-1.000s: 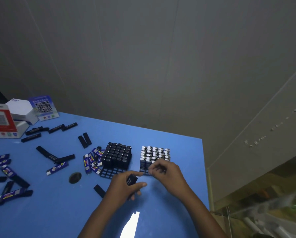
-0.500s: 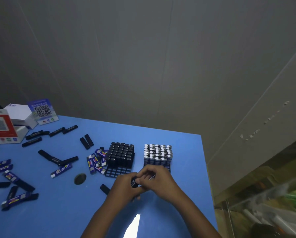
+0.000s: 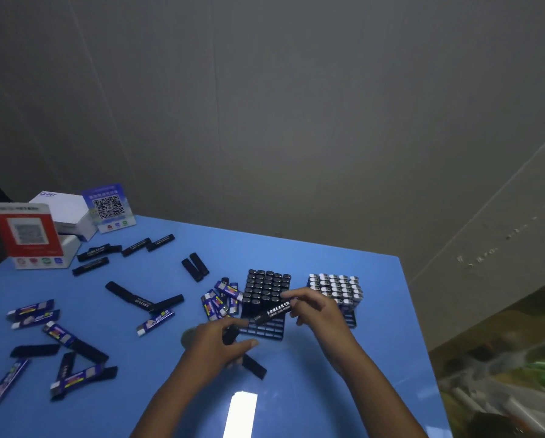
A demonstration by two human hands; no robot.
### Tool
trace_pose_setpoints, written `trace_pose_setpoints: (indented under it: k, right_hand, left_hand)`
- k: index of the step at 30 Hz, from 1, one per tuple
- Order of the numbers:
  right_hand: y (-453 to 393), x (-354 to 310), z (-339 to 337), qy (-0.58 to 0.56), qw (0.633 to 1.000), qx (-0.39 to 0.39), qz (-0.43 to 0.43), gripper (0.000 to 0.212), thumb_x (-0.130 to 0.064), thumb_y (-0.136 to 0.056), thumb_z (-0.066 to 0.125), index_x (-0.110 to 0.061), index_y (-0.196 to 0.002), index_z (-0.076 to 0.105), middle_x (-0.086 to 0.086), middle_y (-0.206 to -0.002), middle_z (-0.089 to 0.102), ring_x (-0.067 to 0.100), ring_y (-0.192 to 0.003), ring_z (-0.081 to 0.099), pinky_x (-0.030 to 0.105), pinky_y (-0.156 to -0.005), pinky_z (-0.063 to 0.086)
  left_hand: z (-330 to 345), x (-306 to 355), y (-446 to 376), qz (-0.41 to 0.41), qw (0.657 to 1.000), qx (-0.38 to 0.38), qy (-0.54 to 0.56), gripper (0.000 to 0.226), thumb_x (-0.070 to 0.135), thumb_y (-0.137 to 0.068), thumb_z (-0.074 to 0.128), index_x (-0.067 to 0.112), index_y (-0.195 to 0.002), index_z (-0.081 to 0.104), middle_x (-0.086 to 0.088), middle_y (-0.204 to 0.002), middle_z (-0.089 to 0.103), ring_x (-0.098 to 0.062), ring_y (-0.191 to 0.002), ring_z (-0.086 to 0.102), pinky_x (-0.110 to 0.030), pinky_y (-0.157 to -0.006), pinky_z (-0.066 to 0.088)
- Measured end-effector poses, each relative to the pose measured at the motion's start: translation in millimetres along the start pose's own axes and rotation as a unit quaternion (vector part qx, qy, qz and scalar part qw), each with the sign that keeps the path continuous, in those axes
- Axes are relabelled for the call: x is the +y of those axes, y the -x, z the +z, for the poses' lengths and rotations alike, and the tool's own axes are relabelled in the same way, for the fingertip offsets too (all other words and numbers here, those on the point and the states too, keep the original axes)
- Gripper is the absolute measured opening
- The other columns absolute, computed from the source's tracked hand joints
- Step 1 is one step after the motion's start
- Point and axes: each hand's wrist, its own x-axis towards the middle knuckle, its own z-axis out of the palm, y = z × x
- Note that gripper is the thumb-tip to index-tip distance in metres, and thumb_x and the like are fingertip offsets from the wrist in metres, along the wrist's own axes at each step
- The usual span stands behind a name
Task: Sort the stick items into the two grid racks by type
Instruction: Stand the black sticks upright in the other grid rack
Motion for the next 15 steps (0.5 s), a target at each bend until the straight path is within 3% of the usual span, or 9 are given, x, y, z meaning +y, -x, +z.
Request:
trace_pose_setpoints:
  k: [3, 7, 12, 15]
  right_hand:
    - [-1, 4, 12, -0.031, 0.999, 0.038, 0.021, 0.01, -0.012, -0.093, 0.066, -0.01, -0.095, 0.076, -0.004, -0.089, 0.074, 0.007, -0.079, 0.064, 0.019, -0.068, 0.049]
    - [0, 13, 24, -0.087, 0.993, 0.069, 0.049, 0.016, -0.01, -0.087, 0.074, 0.001, -0.096, 0.068, 0.002, -0.086, 0.074, 0.007, -0.08, 0.067, 0.018, -0.072, 0.051]
    - [2, 19, 32, -0.066, 0.995, 0.053, 0.043, 0.036, -0.009, -0.088, 0.074, -0.023, -0.119, 0.063, 0.005, -0.09, 0.071, 0.017, -0.091, 0.069, 0.036, -0.094, 0.052]
    - [1, 16, 34, -0.02, 0.999, 0.049, 0.003, 0.06, -0.004, -0.089, 0.07, -0.041, -0.132, 0.051, 0.019, -0.099, 0.064, 0.024, -0.087, 0.066, 0.036, -0.091, 0.053]
  left_hand:
    - [-19, -16, -4, 0.001, 1.0, 0.003, 0.021, 0.029, 0.032, -0.076, 0.083, 0.026, -0.102, 0.069, -0.006, -0.058, 0.069, -0.011, -0.045, 0.053, -0.019, -0.051, 0.046]
    - [-32, -27, -10, 0.007, 0.999, -0.007, 0.033, 0.019, 0.022, -0.082, 0.078, 0.024, -0.098, 0.069, -0.011, -0.06, 0.069, -0.011, -0.044, 0.052, -0.018, -0.048, 0.045]
    - [-36, -33, -17, 0.008, 0.999, -0.025, 0.027, 0.018, 0.02, -0.084, 0.076, 0.026, -0.099, 0.067, -0.007, -0.06, 0.069, -0.013, -0.045, 0.052, -0.017, -0.048, 0.045]
    - [-36, -31, -20, 0.019, 0.999, -0.028, 0.024, 0.014, 0.018, -0.085, 0.075, 0.026, -0.095, 0.069, -0.006, -0.058, 0.068, -0.013, -0.044, 0.05, -0.017, -0.048, 0.045]
